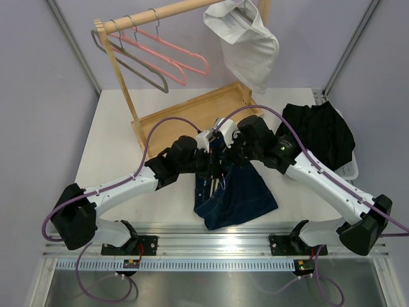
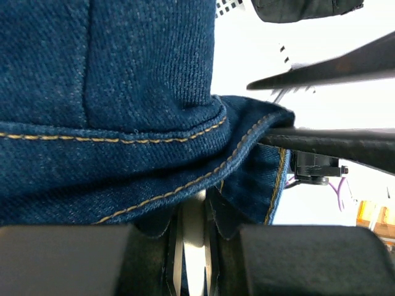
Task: Remove the skirt from the hanger
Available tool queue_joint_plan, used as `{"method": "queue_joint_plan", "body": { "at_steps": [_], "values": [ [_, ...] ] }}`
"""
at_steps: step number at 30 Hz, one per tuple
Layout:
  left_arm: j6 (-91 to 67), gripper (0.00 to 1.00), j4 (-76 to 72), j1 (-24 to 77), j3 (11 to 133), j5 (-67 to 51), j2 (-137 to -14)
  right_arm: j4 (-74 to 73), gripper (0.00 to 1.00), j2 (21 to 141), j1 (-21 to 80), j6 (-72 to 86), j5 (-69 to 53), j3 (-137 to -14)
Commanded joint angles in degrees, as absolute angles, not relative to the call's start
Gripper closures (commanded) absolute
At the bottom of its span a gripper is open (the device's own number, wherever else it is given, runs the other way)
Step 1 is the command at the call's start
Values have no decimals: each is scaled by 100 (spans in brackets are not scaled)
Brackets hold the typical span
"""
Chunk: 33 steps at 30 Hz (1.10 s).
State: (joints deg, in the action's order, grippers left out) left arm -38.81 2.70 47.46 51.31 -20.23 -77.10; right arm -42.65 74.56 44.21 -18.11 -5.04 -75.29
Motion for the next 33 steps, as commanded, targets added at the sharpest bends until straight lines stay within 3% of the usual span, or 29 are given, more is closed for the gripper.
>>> {"method": "queue_joint_plan", "body": {
  "at_steps": [1,2,8,26,33],
  "values": [
    [-3938,100,-105,4746,5326,-2232,-7444,-3964,81,7497,4465,-1881,-220,-7673],
    [-3938,100,-97,4746,5317,-2250,-7444,-3920,88,7497,4456,-1898,-81,-7699],
    [-3902,100,-141,4764,5072,-2636,-7514,-3305,100,7479,4439,-2057,834,-7936],
    [-3674,100,-167,5019,4544,-3286,-7628,-1170,100,7638,3287,-1583,915,-8191],
    [-3586,100,-229,5062,4623,-3498,-7989,-1107,100,7699,3287,-967,-306,-8506]
  ]
}}
